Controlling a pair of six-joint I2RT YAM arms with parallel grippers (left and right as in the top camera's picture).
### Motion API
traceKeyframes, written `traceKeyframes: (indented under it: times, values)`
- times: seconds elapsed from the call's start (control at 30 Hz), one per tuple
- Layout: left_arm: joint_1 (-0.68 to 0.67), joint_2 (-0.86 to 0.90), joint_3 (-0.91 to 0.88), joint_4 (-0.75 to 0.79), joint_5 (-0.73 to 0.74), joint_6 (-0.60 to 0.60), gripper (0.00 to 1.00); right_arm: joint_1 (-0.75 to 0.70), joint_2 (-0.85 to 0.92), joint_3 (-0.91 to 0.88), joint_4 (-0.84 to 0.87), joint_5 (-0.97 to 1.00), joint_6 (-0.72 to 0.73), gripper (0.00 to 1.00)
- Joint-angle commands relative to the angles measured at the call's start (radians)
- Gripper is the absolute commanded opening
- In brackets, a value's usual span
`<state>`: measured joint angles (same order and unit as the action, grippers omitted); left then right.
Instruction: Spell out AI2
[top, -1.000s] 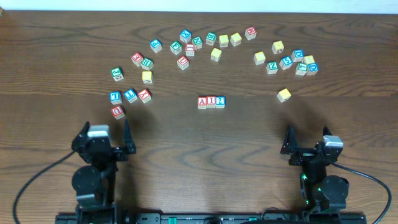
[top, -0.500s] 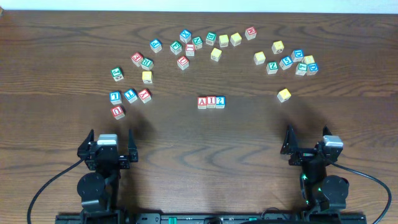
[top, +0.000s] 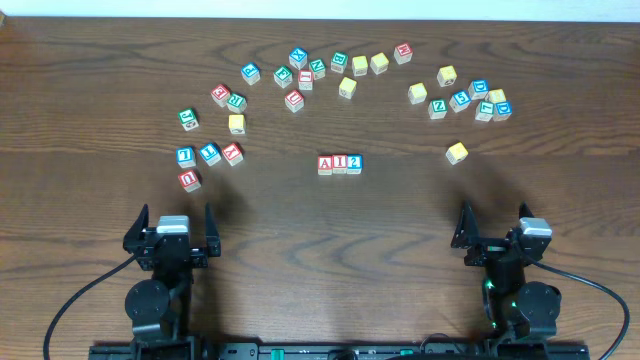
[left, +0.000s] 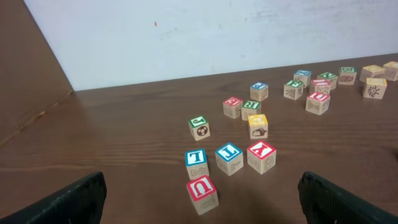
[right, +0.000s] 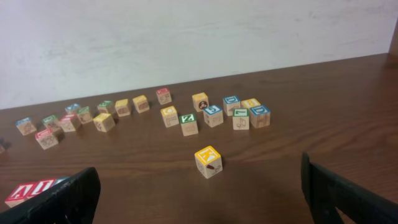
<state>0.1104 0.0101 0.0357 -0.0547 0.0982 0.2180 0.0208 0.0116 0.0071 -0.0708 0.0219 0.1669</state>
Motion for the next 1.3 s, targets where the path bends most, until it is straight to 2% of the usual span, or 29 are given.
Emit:
traceKeyframes:
  times: [0.0, 1.27]
  values:
    - [0.003, -0.009, -0.032, -0.008, -0.004, 0.013, 0.98, -0.004, -0.007, -0.002, -0.004, -0.002, -0.008, 0.99]
    - [0.003, -0.006, -0.032, -0.010, -0.009, -0.006, 0.98, -0.004, -0.007, -0.002, -0.004, -0.002, -0.008, 0.99]
